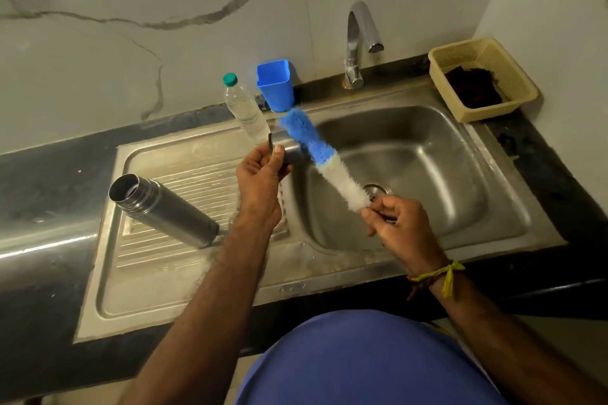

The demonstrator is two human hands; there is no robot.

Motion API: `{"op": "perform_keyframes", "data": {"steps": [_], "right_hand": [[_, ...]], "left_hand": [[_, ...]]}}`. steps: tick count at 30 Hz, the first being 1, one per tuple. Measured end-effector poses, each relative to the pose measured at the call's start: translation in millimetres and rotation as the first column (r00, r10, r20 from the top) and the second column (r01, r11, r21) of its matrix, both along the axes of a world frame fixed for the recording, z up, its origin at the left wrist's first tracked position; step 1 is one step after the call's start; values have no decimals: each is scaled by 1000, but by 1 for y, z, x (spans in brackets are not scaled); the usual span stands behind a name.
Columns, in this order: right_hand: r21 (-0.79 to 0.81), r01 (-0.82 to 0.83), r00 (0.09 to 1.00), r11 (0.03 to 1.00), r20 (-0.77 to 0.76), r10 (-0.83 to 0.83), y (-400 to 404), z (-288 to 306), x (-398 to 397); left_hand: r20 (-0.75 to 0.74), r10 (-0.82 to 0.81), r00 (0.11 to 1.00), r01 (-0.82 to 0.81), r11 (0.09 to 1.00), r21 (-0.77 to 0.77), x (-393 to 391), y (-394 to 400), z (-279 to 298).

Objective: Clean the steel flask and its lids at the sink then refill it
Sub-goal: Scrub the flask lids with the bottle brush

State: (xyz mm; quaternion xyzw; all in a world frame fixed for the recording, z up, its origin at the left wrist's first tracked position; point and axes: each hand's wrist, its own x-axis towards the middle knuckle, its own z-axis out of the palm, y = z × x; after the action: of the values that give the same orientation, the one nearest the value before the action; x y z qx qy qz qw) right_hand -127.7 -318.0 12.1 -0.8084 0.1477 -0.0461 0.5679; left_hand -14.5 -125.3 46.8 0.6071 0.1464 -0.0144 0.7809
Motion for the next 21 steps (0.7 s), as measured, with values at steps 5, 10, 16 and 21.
{"op": "perform_keyframes", "data": {"steps": [5, 10, 16, 21], "right_hand": [[-6, -40, 997, 999, -60, 40, 9, -4, -3], [-38, -23, 997, 999, -75, 20, 6, -4, 0], [-46, -30, 996, 998, -88, 26, 6, -4, -4], [-29, 161, 973, 987, -162, -164, -5, -15, -7]], "left_hand": [[-62, -42, 997, 48, 995, 92, -4, 9, -20], [-51, -59, 997, 67, 985, 162, -3, 15, -26], [-31, -26, 999, 33, 973, 228, 4, 17, -23], [-31, 5, 1000, 10, 894, 449, 11, 36, -39]]}}
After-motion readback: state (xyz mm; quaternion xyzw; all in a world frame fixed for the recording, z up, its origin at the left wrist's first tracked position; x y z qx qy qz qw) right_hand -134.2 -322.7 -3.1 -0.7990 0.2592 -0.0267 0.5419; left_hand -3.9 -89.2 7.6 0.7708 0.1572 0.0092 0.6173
